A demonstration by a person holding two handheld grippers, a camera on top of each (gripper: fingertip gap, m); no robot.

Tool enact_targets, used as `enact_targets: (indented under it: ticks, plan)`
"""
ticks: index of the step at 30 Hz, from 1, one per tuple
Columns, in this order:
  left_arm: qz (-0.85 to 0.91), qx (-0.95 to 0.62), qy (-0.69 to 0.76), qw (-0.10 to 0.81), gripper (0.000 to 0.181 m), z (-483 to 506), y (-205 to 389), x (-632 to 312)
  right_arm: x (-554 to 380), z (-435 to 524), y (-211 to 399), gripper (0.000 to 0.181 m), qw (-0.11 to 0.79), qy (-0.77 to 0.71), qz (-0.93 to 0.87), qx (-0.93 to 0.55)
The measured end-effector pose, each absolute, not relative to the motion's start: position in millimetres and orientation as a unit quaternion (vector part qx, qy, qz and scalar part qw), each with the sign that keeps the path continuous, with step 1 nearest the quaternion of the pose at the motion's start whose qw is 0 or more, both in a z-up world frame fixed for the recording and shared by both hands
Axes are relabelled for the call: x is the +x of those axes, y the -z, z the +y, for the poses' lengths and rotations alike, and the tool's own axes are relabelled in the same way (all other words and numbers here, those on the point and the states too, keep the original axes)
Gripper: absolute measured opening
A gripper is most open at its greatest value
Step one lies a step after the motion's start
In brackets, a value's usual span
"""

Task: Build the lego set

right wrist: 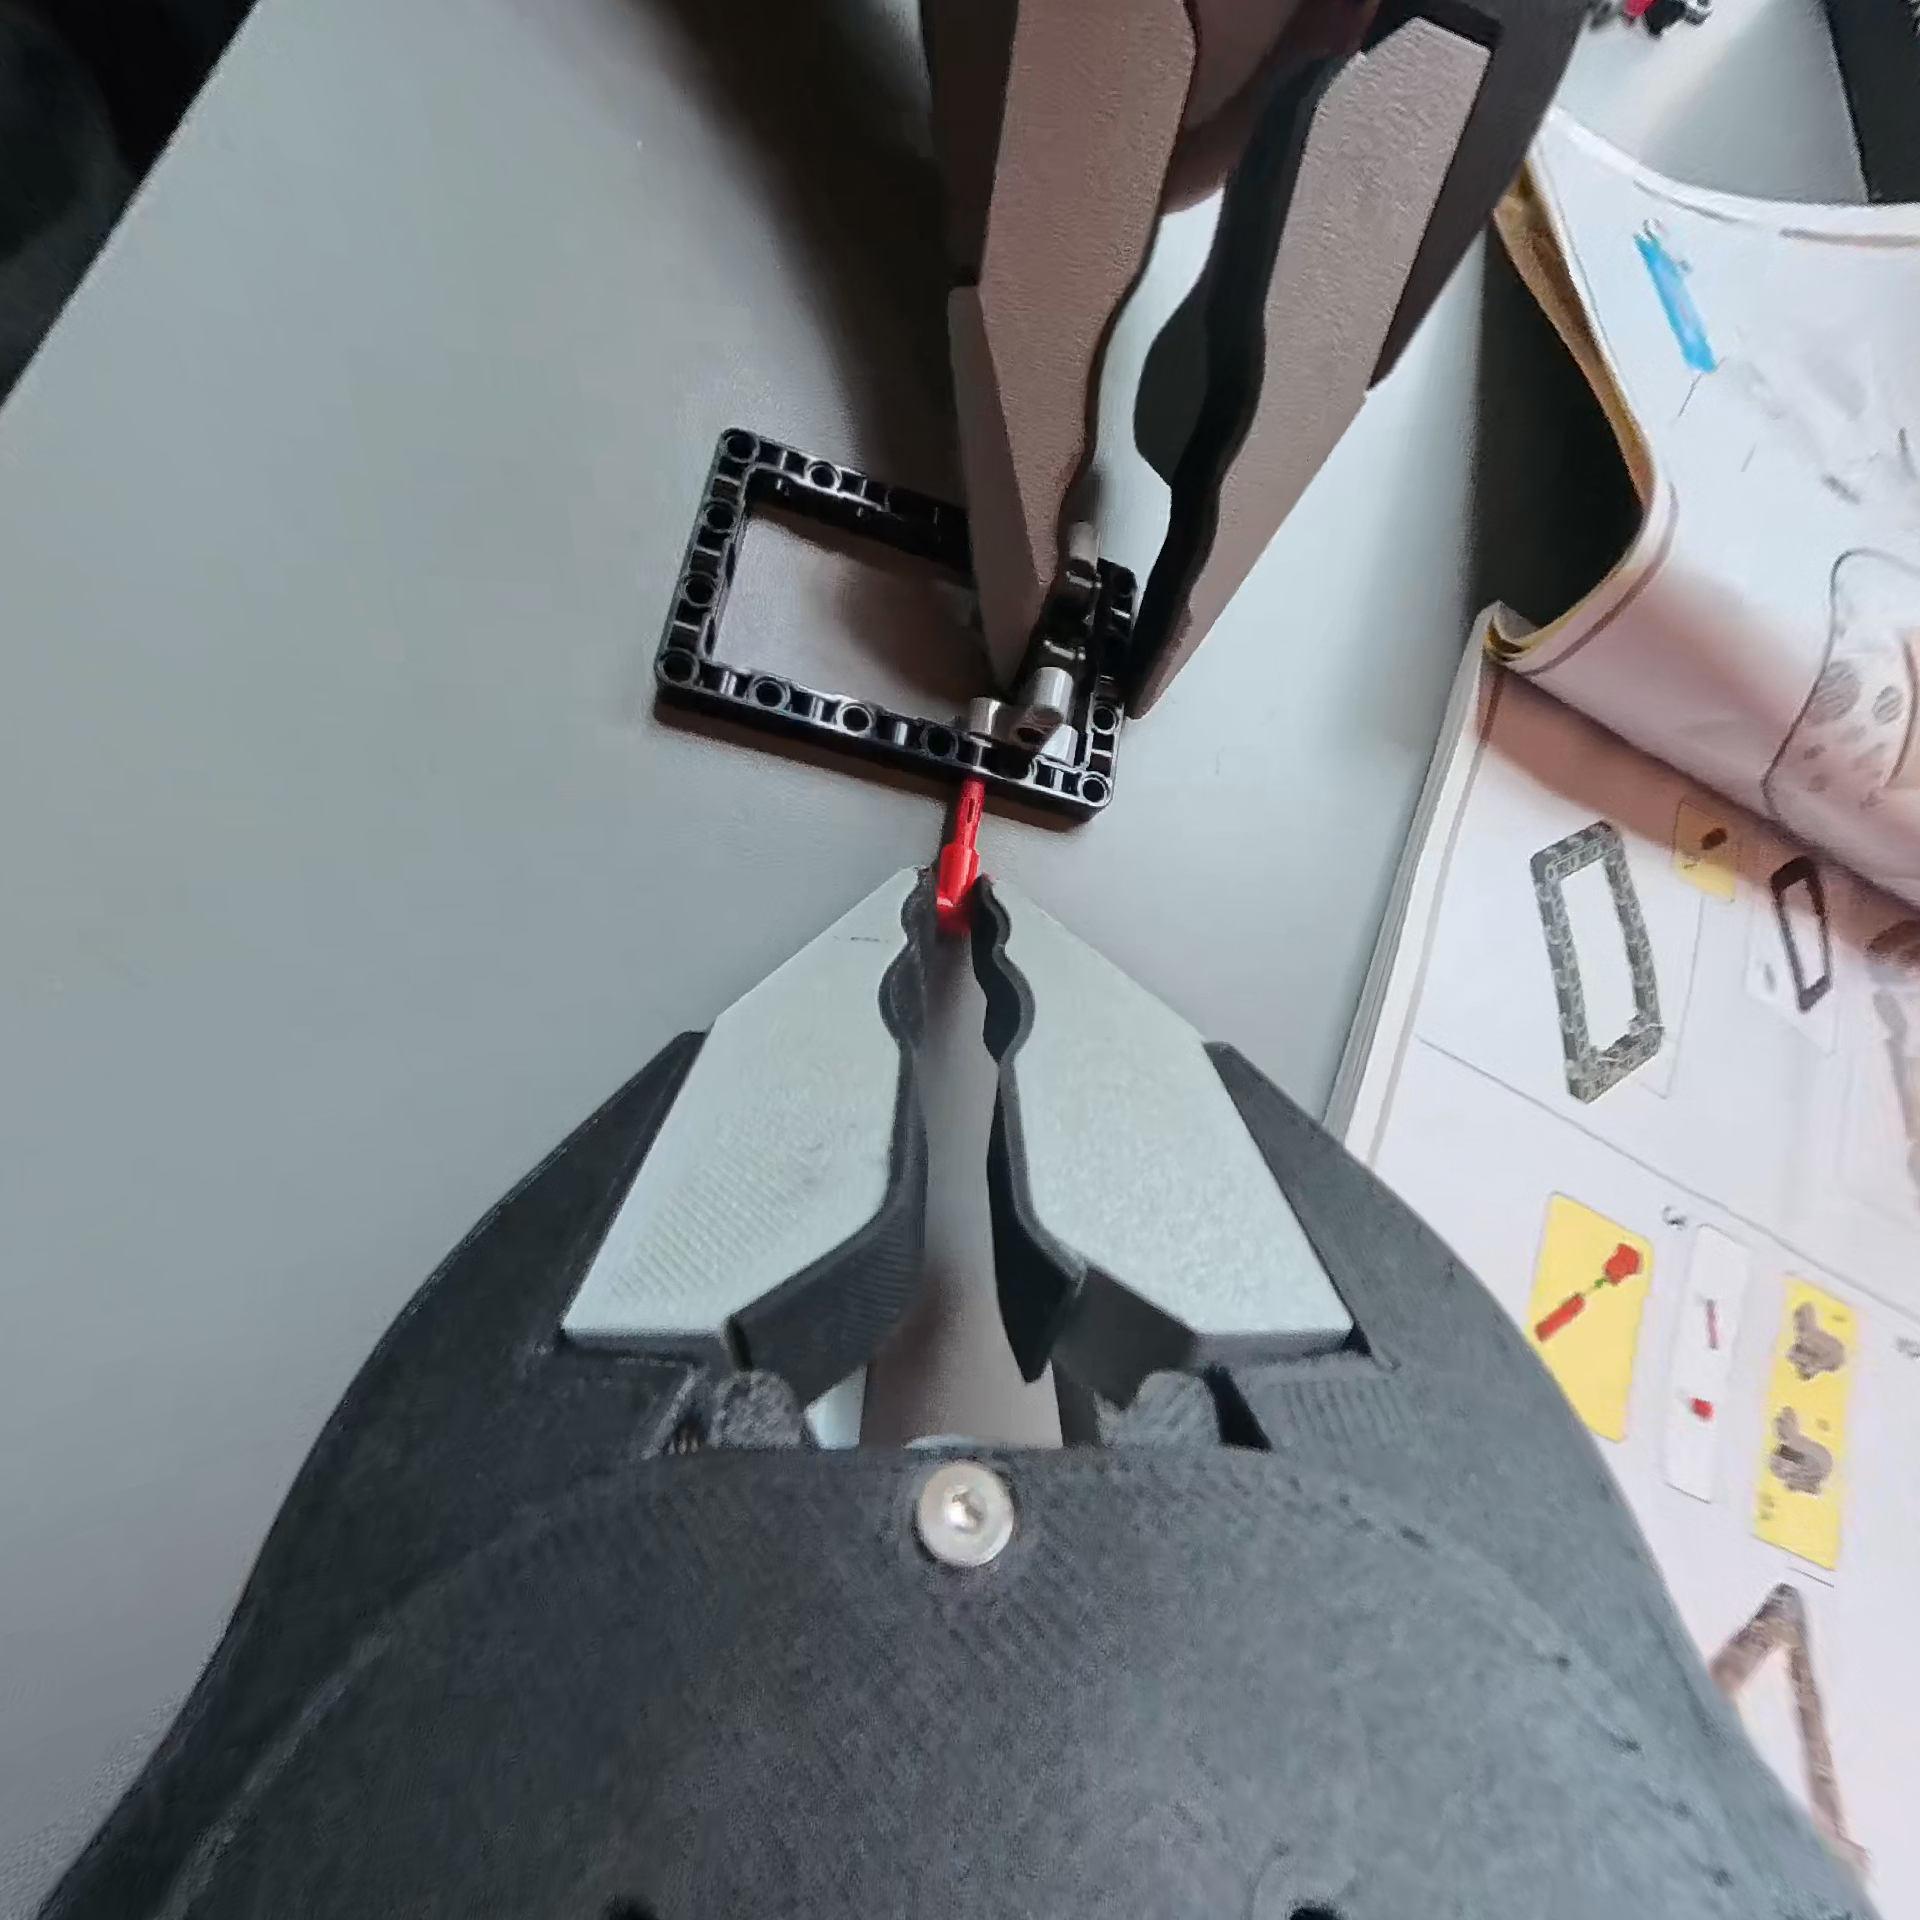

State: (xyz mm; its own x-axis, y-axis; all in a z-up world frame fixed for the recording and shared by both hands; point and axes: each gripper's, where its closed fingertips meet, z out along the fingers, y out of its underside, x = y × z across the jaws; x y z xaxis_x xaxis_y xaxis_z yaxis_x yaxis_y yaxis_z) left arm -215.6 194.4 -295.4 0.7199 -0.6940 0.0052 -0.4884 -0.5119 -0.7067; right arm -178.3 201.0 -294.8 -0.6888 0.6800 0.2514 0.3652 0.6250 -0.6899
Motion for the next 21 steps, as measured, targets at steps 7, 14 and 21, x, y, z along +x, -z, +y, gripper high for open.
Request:
enact_targets:
  ticks: [7,14,21]
  plan:
    - [0.331,-0.862,0.136,0.359,0.021,196.7,295.1,-218.5,-180.8,201.7,294.6,0.003,0.287,-0.278,-0.868,-0.294]
    - [0.321,-0.866,0.131,0.361,0.021,197.9,295.3,-220.7,-184.1,205.5,295.0,0.003,0.223,-0.332,-0.845,-0.355]
    - [0.315,-0.868,0.134,0.360,0.021,198.2,295.3,-221.6,-185.7,206.2,295.0,0.002,0.264,-0.288,-0.874,-0.288]
